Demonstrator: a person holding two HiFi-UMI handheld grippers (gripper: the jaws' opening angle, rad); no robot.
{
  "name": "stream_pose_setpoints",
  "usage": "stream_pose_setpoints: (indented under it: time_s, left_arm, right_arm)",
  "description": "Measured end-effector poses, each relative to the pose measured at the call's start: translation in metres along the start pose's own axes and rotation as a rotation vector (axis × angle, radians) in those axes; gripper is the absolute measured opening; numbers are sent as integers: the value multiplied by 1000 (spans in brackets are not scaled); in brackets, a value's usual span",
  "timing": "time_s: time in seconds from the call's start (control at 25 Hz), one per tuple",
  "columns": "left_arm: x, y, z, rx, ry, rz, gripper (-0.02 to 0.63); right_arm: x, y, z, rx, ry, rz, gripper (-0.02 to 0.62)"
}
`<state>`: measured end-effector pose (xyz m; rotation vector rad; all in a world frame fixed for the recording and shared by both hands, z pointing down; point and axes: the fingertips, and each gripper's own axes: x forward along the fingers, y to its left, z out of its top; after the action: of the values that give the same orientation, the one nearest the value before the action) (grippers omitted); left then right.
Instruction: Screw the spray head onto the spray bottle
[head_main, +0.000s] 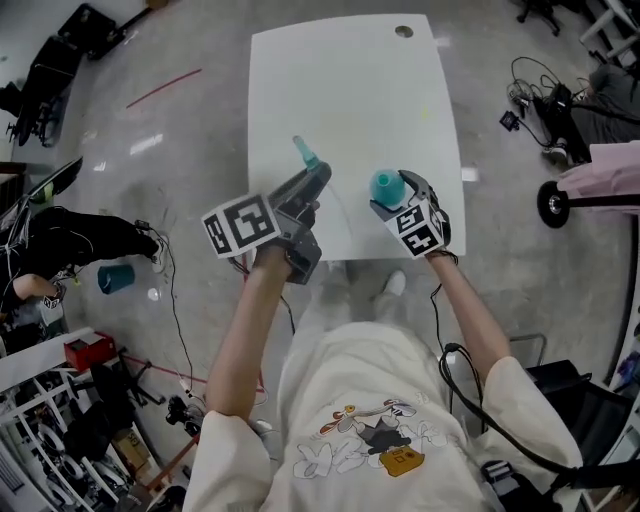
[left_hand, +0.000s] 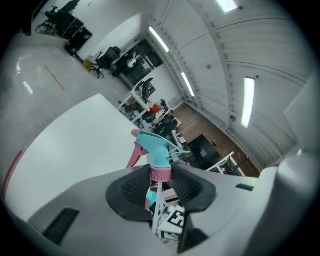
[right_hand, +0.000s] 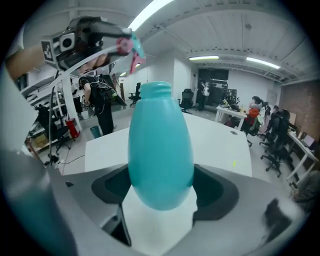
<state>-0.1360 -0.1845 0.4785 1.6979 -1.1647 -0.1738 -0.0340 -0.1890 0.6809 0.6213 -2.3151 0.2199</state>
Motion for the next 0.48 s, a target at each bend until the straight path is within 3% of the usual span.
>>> stream_pose_setpoints:
  time_s: [0.16, 0.28, 0.48]
  left_arm:
    - [-22, -63, 29, 145, -127, -83, 138]
    - [-28, -85, 30, 238, -166, -78, 138]
    - [-38, -98, 29, 277, -211, -87, 138]
  right_arm:
    - [-25, 56, 4, 3, 71, 157, 389]
    - [-46, 85, 16, 24, 64, 255, 388]
    - [-66, 107, 32, 3, 81, 328, 388]
